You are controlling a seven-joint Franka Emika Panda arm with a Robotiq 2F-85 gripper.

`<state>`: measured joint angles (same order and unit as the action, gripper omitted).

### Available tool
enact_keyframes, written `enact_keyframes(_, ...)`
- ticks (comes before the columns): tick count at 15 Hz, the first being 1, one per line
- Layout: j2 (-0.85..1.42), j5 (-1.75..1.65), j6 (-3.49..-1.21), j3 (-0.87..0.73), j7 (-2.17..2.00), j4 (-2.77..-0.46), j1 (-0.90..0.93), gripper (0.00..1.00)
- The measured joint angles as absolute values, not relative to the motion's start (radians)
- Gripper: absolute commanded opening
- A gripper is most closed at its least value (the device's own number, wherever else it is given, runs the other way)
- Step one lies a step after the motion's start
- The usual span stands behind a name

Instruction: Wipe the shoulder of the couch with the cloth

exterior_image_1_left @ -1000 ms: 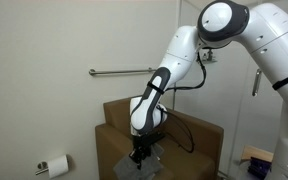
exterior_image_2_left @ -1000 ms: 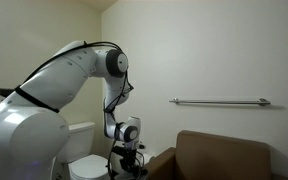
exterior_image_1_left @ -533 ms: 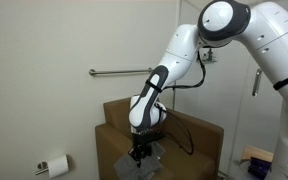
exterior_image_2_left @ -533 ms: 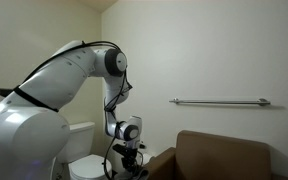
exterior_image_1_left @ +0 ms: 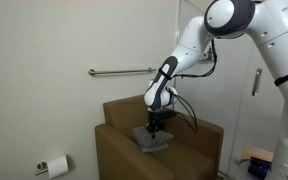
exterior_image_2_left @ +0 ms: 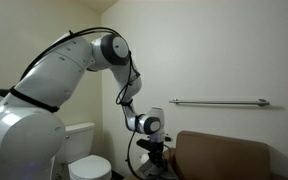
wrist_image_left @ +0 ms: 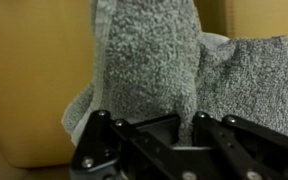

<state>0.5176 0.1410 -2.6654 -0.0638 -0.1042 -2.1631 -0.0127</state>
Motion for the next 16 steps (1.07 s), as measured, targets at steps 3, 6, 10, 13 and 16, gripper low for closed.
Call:
enact_keyframes(3,0.529,0.220,-2.665,0.037,0.124,-2.160,-0.220,0.07)
enact_keyframes(6,0.560,0.308,-2.658,0.166,0.314,-2.142,-0.341,0.07)
enact_keyframes(10,0.568,0.327,-2.609,0.258,0.397,-2.072,-0.347,0.06)
enact_keyframes(13,0.559,0.327,-2.567,0.273,0.399,-2.001,-0.316,0.06)
enact_keyframes(16,0.521,0.327,-2.546,0.278,0.400,-1.944,-0.298,0.06)
